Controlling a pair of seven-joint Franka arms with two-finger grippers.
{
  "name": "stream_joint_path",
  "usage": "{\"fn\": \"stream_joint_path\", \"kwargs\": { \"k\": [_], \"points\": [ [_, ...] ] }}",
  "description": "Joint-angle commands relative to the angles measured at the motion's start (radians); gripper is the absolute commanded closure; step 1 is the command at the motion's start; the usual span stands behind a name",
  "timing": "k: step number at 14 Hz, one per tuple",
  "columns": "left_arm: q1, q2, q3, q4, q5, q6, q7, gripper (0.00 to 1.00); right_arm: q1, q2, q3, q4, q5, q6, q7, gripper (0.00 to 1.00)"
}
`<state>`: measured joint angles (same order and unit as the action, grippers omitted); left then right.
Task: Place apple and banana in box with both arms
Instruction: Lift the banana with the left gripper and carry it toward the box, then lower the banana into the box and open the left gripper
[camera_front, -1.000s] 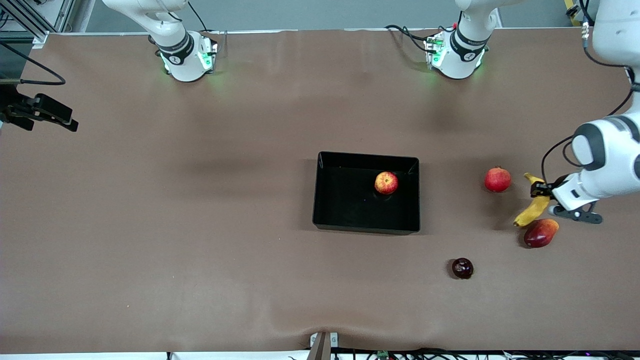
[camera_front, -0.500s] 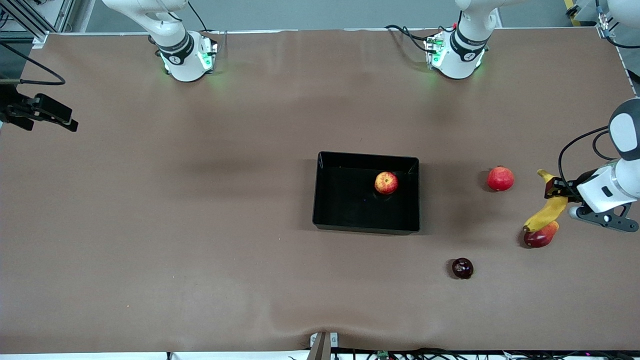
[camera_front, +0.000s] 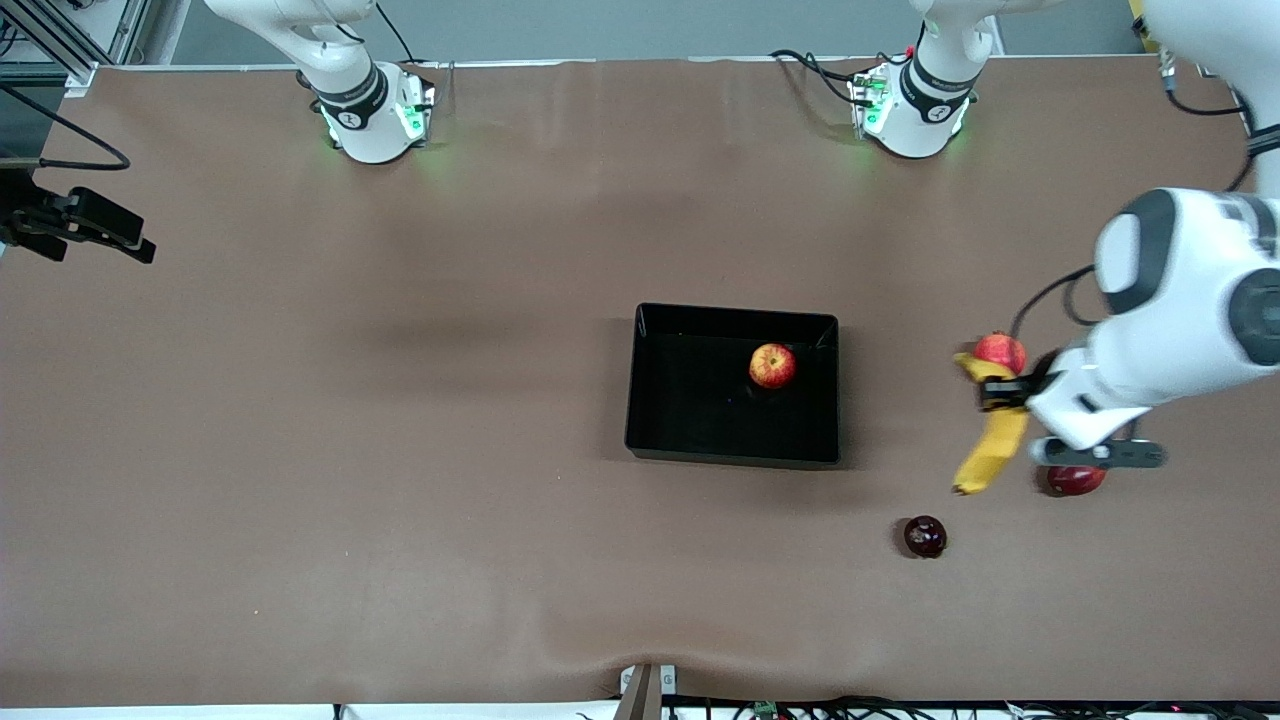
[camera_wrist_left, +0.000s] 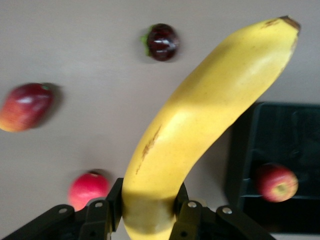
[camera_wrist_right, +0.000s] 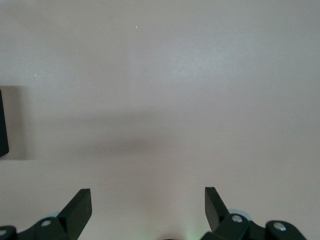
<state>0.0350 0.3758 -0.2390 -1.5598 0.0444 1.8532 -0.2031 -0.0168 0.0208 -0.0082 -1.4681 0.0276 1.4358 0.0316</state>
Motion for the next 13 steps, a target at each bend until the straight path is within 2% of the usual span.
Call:
{"fn": "stream_joint_path", "kwargs": {
  "k": [1, 7, 10, 13],
  "points": [
    [-0.099, 0.054, 0.004, 0.072, 0.008, -0.023, -0.212, 1.0, -0.003, 0.007, 0.001, 0.02, 0.012, -0.006, 0.014, 0.0],
    [-0.285, 0.192, 0.006, 0.182, 0.009, -0.006, -0.566, 1.0, -0.006, 0.007, 0.001, 0.022, 0.011, -0.006, 0.013, 0.0],
    [-0.375, 0.25, 0.018, 0.19, 0.014, 0.061, -0.689, 1.0, -0.008, 0.007, 0.001, 0.022, 0.008, -0.005, 0.013, 0.0],
    [-0.412, 0.279, 0.018, 0.192, 0.014, 0.112, -0.758, 1.0, -0.009, 0.007, 0.001, 0.023, 0.008, -0.006, 0.013, 0.0]
  ]
}}
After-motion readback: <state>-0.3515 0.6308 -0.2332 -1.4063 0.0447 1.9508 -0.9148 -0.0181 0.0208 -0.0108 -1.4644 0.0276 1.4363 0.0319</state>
